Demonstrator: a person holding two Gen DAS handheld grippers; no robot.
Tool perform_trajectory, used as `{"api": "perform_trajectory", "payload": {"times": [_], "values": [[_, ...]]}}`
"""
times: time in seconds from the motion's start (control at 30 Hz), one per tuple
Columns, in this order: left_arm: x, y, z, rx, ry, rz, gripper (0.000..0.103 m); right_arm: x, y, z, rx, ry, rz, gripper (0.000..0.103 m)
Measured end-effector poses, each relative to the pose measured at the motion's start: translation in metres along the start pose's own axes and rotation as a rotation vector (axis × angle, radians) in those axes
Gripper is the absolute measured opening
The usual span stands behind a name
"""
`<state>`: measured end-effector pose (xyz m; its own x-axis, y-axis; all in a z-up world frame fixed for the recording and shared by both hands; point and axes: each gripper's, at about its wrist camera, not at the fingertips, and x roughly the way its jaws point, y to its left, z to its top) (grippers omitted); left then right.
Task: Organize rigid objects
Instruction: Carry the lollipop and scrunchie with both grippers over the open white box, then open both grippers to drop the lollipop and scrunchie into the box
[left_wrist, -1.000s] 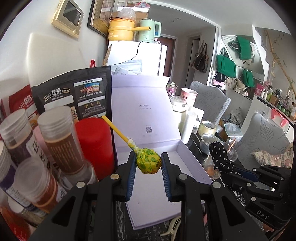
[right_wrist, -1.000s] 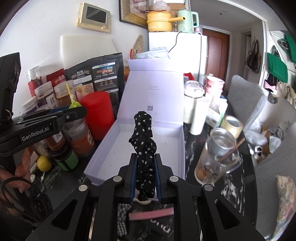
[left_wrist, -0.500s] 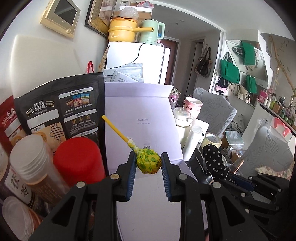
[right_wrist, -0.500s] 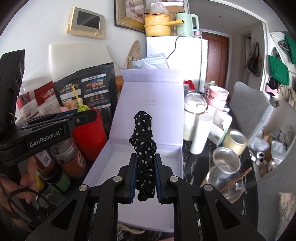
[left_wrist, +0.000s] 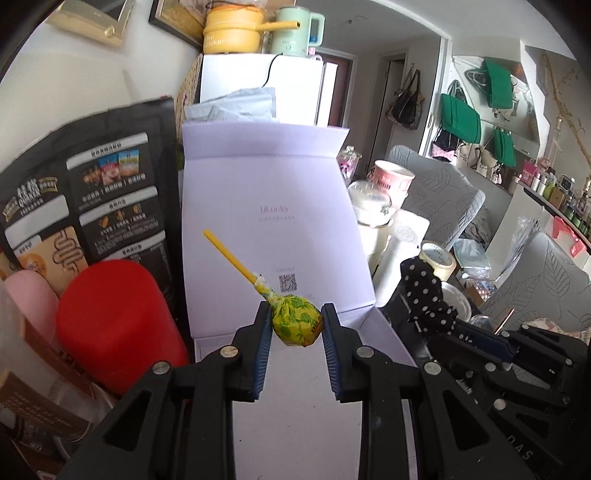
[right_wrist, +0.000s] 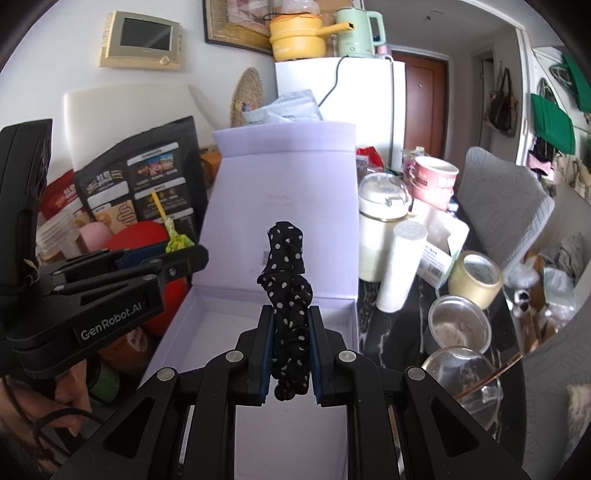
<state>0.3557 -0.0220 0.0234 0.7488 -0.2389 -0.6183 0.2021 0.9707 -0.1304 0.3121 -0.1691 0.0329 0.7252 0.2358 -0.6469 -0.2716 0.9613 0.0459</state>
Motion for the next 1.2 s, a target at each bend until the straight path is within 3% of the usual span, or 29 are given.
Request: {"api": "perform_trajectory", "payload": {"times": [0.53,0.8,0.93,1.2], "values": [[0.057,0.010,-0.020,0.004,0.180,0.034,0.026,0.044,-0.013,-0.014,0.029,0.120,-0.045,0.017],[0.047,0.010,-0.016,0.016,0.180,0.115,0.026,0.047,-0.012,-0.015,0.029,0.136,-0.053,0.019],[0.052,0.013,-0.014,-0.035,0.246,0.128,0.026,0.042,-0.015,-0.013,0.043,0.123,-0.061,0.022],[0.047,0.007,-0.015,-0.019,0.246,0.133,0.027,0.034,-0.020,-0.010,0.056,0.110,-0.081,0.024]]}}
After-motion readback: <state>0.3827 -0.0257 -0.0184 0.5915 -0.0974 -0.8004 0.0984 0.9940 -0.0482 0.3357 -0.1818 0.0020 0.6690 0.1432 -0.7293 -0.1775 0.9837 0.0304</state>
